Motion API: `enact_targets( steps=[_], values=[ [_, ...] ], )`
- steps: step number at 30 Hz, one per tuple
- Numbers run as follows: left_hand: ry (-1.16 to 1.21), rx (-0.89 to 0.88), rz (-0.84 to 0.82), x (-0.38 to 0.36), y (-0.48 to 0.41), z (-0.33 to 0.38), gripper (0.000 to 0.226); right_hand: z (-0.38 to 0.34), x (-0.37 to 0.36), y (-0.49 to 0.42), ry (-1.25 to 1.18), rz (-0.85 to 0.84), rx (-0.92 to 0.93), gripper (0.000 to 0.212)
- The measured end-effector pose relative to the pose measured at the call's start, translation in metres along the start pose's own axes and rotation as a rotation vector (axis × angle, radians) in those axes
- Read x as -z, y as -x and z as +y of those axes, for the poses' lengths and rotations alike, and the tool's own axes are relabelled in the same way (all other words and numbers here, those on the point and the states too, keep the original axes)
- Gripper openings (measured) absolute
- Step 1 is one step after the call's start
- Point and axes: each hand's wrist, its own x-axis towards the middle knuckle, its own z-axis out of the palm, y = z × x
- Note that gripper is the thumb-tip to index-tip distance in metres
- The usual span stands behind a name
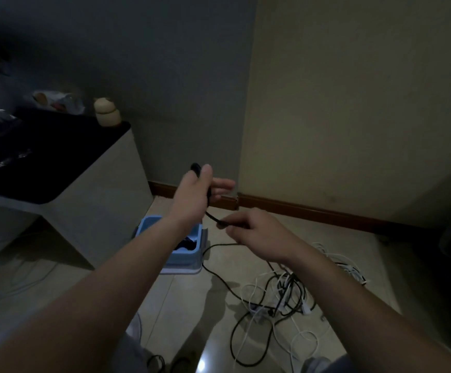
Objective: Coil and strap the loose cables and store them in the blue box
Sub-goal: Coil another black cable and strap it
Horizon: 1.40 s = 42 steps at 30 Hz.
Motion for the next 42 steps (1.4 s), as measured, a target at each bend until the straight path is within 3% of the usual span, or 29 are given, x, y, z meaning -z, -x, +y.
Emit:
enact_targets(
  steps=[5,7,10,15,19,22,24,27,31,35,39,42],
  values=[
    [-0.533,-0.100,-0.066,-0.012,0.011,-0.012,0.037,-0.002,0.007,0.000,-0.203,0.113,0.096,0.028],
    [-0.524,-0.084,-0.118,-0.009,0.012,-0.010,0.040,0.002,0.006,0.000,-0.340,0.184,0.116,0.020],
    [-0.395,-0.015,-0.254,-0.006,0.013,-0.006,0.047,0.006,0.009,0.001,-0.534,0.222,0.090,0.025],
    [-0.497,0.050,-0.374,-0.004,0.011,-0.007,0.045,0.009,0.023,0.005,-0.468,0.085,0.058,0.030],
    [-0.467,0.107,-0.495,0.001,0.007,0.000,0.042,0.015,0.036,0.008,-0.226,-0.059,-0.045,0.013],
    [-0.696,0.042,-0.575,0.014,0.003,0.005,0.037,0.021,0.045,0.012,-0.175,-0.196,-0.161,0.015],
    [-0.839,0.026,-0.563,0.019,0.001,0.004,0.038,0.021,0.049,0.014,-0.123,-0.192,-0.175,0.025],
    [-0.999,0.018,-0.534,0.016,0.001,0.001,0.036,0.015,0.052,0.015,-0.204,-0.037,-0.052,0.029],
    [-0.671,0.191,-0.626,0.012,0.007,0.007,0.030,0.011,0.051,0.014,-0.343,0.183,0.114,0.019],
    [-0.484,0.197,-0.731,0.002,0.019,0.018,0.029,0.020,0.049,0.009,-0.384,0.329,0.082,0.016],
    [-0.328,0.183,-0.795,0.001,0.023,0.027,0.034,0.028,0.043,0.004,-0.372,0.310,0.067,0.015],
    [-0.118,0.201,-0.789,0.004,0.022,0.027,0.034,0.032,0.039,0.001,-0.428,0.218,0.037,0.028]
  ],
)
